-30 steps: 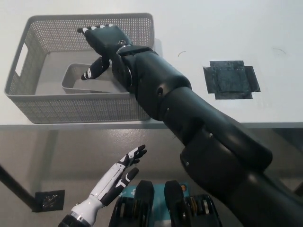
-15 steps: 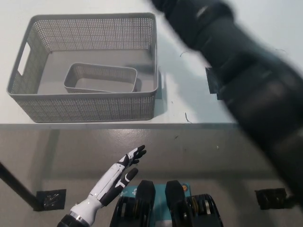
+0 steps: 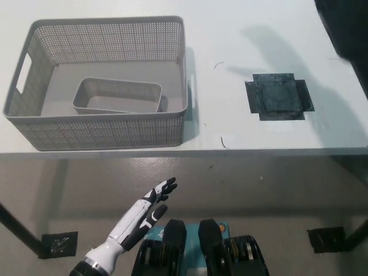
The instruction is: Use the right hand to pick up a small rectangular container and put it into a bigger container on the left side
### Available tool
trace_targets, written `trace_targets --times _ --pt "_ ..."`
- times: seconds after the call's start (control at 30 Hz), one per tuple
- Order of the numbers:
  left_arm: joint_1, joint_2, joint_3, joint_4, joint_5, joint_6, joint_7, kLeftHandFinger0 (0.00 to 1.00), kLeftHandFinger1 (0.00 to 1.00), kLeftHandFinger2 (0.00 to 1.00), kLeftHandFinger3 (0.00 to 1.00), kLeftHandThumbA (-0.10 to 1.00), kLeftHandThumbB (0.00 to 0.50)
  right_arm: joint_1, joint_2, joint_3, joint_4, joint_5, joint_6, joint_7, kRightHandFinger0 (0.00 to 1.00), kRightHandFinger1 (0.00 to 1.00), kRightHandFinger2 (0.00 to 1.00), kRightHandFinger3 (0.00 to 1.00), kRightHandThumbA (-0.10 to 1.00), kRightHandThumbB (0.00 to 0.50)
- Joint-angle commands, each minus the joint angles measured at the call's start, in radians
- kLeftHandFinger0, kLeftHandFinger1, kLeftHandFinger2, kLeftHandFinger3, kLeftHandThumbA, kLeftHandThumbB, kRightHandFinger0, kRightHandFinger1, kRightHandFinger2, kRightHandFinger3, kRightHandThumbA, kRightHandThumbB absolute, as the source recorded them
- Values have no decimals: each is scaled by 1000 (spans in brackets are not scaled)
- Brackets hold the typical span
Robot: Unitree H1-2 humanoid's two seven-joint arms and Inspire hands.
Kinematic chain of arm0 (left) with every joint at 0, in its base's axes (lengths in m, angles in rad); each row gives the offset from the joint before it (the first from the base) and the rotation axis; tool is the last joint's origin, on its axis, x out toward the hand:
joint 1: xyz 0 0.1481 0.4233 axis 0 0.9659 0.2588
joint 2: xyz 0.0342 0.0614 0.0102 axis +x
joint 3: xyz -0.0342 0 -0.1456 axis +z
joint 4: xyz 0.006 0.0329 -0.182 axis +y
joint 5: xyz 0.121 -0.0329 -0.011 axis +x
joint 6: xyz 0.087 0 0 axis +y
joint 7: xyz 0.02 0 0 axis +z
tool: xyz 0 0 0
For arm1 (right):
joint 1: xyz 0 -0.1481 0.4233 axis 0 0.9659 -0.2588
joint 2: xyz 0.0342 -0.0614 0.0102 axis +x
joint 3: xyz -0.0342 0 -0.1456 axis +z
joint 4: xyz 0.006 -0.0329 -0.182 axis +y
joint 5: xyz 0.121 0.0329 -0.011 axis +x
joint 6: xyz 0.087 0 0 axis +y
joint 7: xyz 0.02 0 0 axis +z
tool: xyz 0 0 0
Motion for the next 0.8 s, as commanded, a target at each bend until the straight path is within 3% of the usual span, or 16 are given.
trace_targets --times 0.0,0.07,0.1,0.2,0.23,0.27,0.37,0.43,0.5,0.6,0.77 --pt "-27 3 15 -17 -10 -19 13 1000 1000 1000 1000 1000 416 358 -217 -237 -960 424 181 181 1000 1000 1000 1000 1000 377" --pt "-28 2 15 -13 -12 -23 13 1000 1000 1000 1000 1000 417 421 -217 -249 -1042 428 176 158 1000 1000 1000 1000 1000 366" --pt "-30 -1 18 -14 -11 -18 17 1000 1000 1000 1000 1000 423 526 -206 -258 -1158 452 123 106 1000 1000 1000 1000 1000 285" --pt "-31 -4 19 -15 -18 -11 16 1000 1000 1000 1000 1000 419 665 -154 -244 -1340 490 141 49 1000 1000 1000 1000 1000 347" --pt "-34 -7 20 -9 -21 -17 18 1000 1000 1000 1000 1000 408 722 -119 -231 -1401 492 166 25 1000 1000 1000 1000 1000 424" --pt "-38 -11 23 0 -29 -34 21 1000 1000 1000 1000 1000 404 803 -64 -186 -1480 476 151 -14 1000 1000 1000 1000 1000 461" --pt "-38 -19 26 7 -26 -34 30 1000 1000 1000 1000 1000 427 939 -11 -92 -1542 395 37 -44 1000 1000 1000 1000 1000 462" --pt "-36 -22 28 14 -22 -48 39 1000 1000 1000 1000 1000 428 1016 7 -42 -1562 321 -46 -47 1000 1000 1000 1000 1000 422" --pt "-32 -28 32 14 -39 -47 38 1000 1000 1000 1000 1000 436 1100 32 5 -1591 314 -60 -50 1000 1000 1000 1000 1000 436" --pt "-27 -32 35 18 -49 -57 39 1000 1000 1000 1000 1000 429 1188 46 46 -1541 313 -149 -58 1000 1000 1000 1000 1000 376" --pt "-17 -34 43 16 -59 -66 44 1000 1000 1000 1000 1000 416 1308 135 66 -1485 233 -183 -90 1000 1000 1000 1000 1000 288"
